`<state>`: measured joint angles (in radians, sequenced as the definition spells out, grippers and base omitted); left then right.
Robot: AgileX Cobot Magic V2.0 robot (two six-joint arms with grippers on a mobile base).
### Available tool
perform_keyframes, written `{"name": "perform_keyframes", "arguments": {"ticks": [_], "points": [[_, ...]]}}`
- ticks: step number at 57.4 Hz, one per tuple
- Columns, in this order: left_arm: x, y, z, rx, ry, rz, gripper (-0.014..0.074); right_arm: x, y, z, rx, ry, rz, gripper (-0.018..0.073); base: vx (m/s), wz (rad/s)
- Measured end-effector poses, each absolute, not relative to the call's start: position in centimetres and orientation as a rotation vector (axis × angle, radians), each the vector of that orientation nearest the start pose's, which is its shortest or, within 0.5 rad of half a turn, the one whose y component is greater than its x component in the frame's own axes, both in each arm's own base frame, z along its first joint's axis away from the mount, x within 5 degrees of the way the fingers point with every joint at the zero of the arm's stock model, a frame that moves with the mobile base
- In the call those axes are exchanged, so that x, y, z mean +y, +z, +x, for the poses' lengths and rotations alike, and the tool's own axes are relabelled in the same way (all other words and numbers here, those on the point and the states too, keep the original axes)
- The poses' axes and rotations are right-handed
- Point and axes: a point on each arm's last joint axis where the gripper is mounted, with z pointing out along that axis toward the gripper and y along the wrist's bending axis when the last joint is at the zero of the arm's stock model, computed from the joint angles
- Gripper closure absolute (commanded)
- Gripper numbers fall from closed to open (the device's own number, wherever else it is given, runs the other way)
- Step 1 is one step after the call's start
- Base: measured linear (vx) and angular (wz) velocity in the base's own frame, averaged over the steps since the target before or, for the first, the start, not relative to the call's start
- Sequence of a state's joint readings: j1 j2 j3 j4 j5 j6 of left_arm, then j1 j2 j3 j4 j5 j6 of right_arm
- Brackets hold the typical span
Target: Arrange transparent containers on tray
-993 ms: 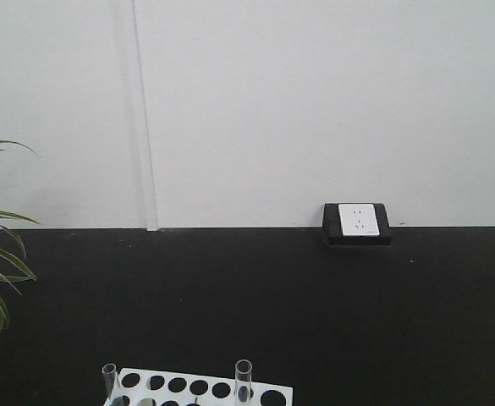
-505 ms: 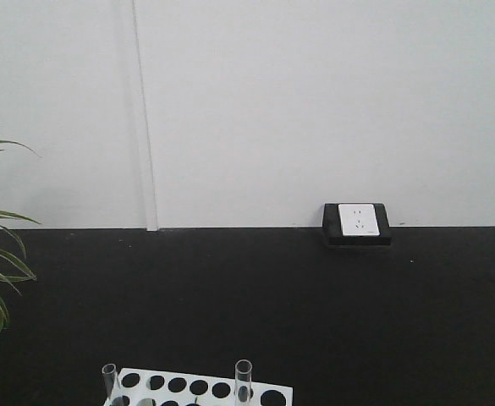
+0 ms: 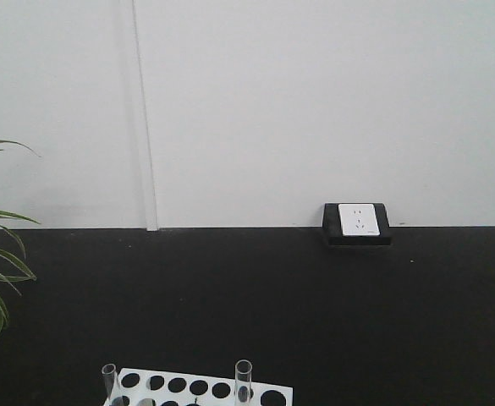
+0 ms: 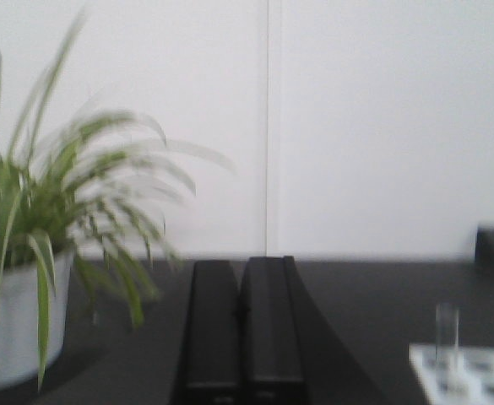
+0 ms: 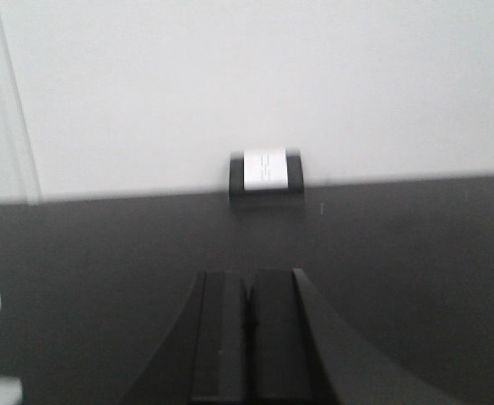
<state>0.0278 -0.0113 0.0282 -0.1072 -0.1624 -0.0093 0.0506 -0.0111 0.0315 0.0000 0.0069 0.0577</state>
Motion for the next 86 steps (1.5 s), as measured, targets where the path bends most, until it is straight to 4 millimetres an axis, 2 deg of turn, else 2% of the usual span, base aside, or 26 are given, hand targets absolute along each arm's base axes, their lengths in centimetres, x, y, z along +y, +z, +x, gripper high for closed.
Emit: {"name": "perform_keyframes", "arguments": {"ticks": [9,20,26,28,34,45,55,64,75,80,86], "points": [[0.3,24.0,5.0,1.29,-0.07,-0.109,0.0603,0.3,22.4,5.4,1.412,0.09,0.005,0.0571,0.0,0.0],[0.0,31.9,3.2,1.275,-0.027,-0.044,0.0603,0.2,28.5,5.1,1.463,0.065,-0.011,0.0571,0.0,0.0],[-0.1,35.5,3.3,1.337,0.014,0.003,0.0603,0.2,31.6,5.5,1.508,0.032,-0.027,0.0571,0.0,0.0],[-0.1,36.2,3.6,1.366,0.021,0.013,0.0603,0.2,32.4,5.8,1.516,0.025,-0.03,0.0571,0.0,0.0],[-0.1,36.9,5.0,1.447,0.019,0.021,0.0603,0.2,33.1,6.9,1.553,0.018,-0.035,0.0568,0.0,0.0],[-0.1,35.8,8.3,1.608,-0.006,0.012,0.0599,0.3,32.3,9.0,1.653,0.015,-0.04,0.0559,0.0,0.0],[0.0,32.8,11.1,1.735,-0.007,0.002,0.0544,0.4,31.5,10.6,1.742,0.012,-0.042,0.0515,0.0,0.0],[0.2,28.9,12.9,1.821,-0.008,-0.022,0.0413,0.4,30.9,11.5,1.79,0.011,-0.044,0.0437,0.0,0.0],[0.3,24.2,13.8,1.954,-0.009,-0.049,0.0181,0.4,30.8,11.7,1.804,0.011,-0.045,0.0301,0.0,0.0],[0.3,23.1,14.0,1.991,-0.009,-0.055,0.0094,0.4,30.8,11.7,1.804,0.011,-0.045,0.0245,0.0,0.0],[0.3,23.1,14.3,1.969,-0.007,-0.053,0.004,0.4,30.8,11.7,1.804,0.011,-0.045,0.0206,0.0,0.0]]}}
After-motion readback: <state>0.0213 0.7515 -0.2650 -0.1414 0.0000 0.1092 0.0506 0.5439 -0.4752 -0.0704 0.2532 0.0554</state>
